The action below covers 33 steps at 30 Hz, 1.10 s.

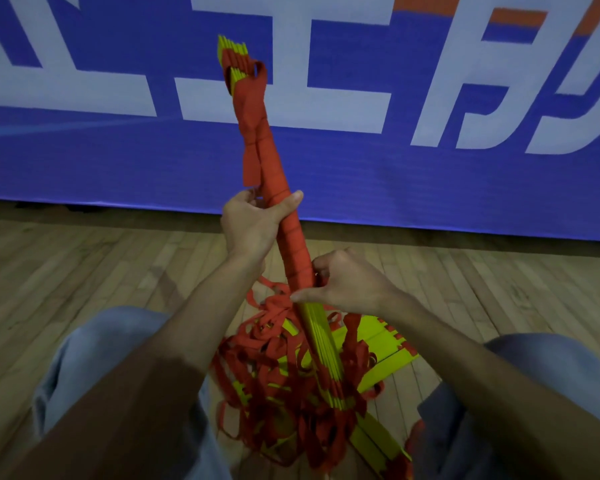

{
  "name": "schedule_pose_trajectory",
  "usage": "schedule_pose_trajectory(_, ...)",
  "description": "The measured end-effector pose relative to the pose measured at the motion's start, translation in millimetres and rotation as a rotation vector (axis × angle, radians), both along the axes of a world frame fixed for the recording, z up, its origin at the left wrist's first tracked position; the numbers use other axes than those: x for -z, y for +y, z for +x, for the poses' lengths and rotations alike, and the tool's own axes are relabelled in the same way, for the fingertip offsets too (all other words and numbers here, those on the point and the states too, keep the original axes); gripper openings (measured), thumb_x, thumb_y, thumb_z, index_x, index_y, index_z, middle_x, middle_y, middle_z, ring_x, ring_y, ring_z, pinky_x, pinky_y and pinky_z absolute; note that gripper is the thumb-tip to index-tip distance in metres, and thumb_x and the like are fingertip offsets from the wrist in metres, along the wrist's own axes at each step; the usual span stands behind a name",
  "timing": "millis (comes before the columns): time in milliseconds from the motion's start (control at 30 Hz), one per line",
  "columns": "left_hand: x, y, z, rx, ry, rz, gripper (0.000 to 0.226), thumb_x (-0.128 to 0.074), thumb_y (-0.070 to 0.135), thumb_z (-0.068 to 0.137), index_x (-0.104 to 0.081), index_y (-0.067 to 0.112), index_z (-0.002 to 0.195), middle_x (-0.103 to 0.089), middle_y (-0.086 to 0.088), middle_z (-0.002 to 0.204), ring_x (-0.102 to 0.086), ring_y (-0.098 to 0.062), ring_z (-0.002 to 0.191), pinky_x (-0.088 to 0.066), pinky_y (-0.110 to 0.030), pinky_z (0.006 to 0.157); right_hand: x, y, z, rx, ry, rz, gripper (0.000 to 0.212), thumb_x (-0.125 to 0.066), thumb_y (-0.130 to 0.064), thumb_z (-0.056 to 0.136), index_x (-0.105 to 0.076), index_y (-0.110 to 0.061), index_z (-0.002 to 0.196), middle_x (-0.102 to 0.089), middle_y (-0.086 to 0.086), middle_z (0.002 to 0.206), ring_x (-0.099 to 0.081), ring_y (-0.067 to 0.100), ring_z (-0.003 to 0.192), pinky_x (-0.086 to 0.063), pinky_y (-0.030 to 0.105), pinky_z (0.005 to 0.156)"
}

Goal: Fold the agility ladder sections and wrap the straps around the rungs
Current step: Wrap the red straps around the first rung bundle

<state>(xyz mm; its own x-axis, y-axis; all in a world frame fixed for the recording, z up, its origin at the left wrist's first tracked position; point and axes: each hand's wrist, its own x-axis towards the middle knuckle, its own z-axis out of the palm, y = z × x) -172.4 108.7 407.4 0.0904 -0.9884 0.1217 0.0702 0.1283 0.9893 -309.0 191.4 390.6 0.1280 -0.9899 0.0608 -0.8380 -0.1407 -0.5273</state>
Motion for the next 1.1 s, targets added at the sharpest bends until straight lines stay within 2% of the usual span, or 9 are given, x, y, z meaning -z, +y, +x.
schedule_pose_trajectory(133, 1, -1, -2, 0.077, -0.028, -0.01, 0.043, -0.084, 0.042, 0.068, -0.069, 0.016, 0.098, -0.071, -0.003, 0.096, -0.07, -0.02, 0.088, -0.06, -0.043, 0.074, 1, -5, -9, 0.013, -0.029, 0.012, 0.026, -0.078, -0.04, 0.076, -0.071, -0.016, 0.069, -0.069, 0.001, 0.064, -0.064, 0.015, 0.06, -0.053, 0.035, 0.063)
schedule_pose_trajectory(233, -7, 1, 1, 0.191, 0.055, -0.021, 0.036, -0.071, 0.019, 0.087, -0.06, 0.011, 0.12, -0.065, -0.002, 0.103, -0.067, -0.01, 0.082, -0.059, -0.033, 0.066, -4, -3, -21, -0.03, -0.372, 0.117, 0.013, -0.079, -0.017, 0.08, -0.076, -0.006, 0.087, -0.075, 0.004, 0.077, -0.068, 0.011, 0.062, -0.056, 0.031, 0.061)
schedule_pose_trajectory(367, -23, 11, 8, 0.301, 0.159, -0.023, 0.034, -0.068, 0.01, 0.087, -0.058, 0.014, 0.12, -0.066, 0.002, 0.095, -0.066, -0.003, 0.075, -0.056, -0.026, 0.062, -16, 3, -32, -0.222, -0.724, 0.204, 0.007, -0.07, 0.004, 0.083, -0.072, 0.0, 0.087, -0.069, -0.003, 0.068, -0.057, 0.002, 0.05, -0.041, 0.013, 0.047)
schedule_pose_trajectory(467, -31, 17, 10, 0.568, 0.297, 0.038, 0.039, -0.063, 0.024, 0.086, -0.059, 0.008, 0.121, -0.07, -0.006, 0.099, -0.067, -0.016, 0.086, -0.058, -0.036, 0.075, -21, 2, -35, -0.377, -0.797, 0.218, 0.017, -0.072, -0.003, 0.079, -0.073, -0.017, 0.07, -0.058, -0.003, 0.056, -0.043, 0.007, 0.041, -0.034, 0.02, 0.045)
schedule_pose_trajectory(600, -29, 20, 16, 0.924, 0.493, 0.081, 0.054, -0.064, 0.039, 0.083, -0.06, 0.005, 0.125, -0.064, -0.012, 0.126, -0.063, -0.025, 0.114, -0.05, -0.039, 0.099, -21, 0, -31, -0.559, -0.993, 0.359, 0.008, -0.074, -0.013, 0.071, -0.068, -0.009, 0.071, -0.055, 0.0, 0.056, -0.042, 0.005, 0.04, -0.036, 0.018, 0.044)
schedule_pose_trajectory(700, -25, 19, 18, 1.062, 0.583, 0.048, 0.057, -0.074, 0.034, 0.079, -0.061, 0.006, 0.127, -0.06, -0.016, 0.132, -0.059, -0.03, 0.12, -0.049, -0.041, 0.101, -14, 0, -27, -0.71, -1.116, 0.478, 0.015, -0.075, -0.019, 0.078, -0.067, -0.007, 0.079, -0.062, -0.01, 0.062, -0.049, 0.001, 0.044, -0.039, 0.015, 0.045)
schedule_pose_trajectory(800, -24, 17, 20, 1.089, 0.562, 0.035, 0.061, -0.074, 0.031, 0.08, -0.056, 0.001, 0.129, -0.062, -0.018, 0.127, -0.062, -0.032, 0.115, -0.05, -0.047, 0.098, -7, -1, -23, -0.733, -1.118, 0.505, 0.012, -0.076, -0.024, 0.078, -0.071, -0.014, 0.079, -0.063, -0.01, 0.066, -0.05, 0.001, 0.046, -0.04, 0.015, 0.046)
schedule_pose_trajectory(933, -22, 13, 25, 0.938, 0.485, 0.049, 0.057, -0.082, 0.033, 0.069, -0.067, 0.001, 0.113, -0.07, -0.016, 0.113, -0.07, -0.028, 0.097, -0.057, -0.045, 0.084, -3, -5, -22, -0.547, -0.991, 0.474, 0.027, -0.079, -0.031, 0.075, -0.074, -0.011, 0.093, -0.063, 0.009, 0.071, -0.053, 0.008, 0.044, -0.043, 0.017, 0.043)
schedule_pose_trajectory(1100, -28, 9, 28, 0.617, 0.282, 0.062, 0.045, -0.061, 0.029, 0.078, -0.06, 0.001, 0.114, -0.071, -0.009, 0.101, -0.071, -0.019, 0.083, -0.059, -0.034, 0.072, -12, -4, -18, -0.233, -0.693, 0.297, 0.021, -0.066, -0.017, 0.089, -0.068, 0.003, 0.09, -0.066, 0.027, 0.078, -0.049, 0.009, 0.033, -0.04, 0.018, 0.037)
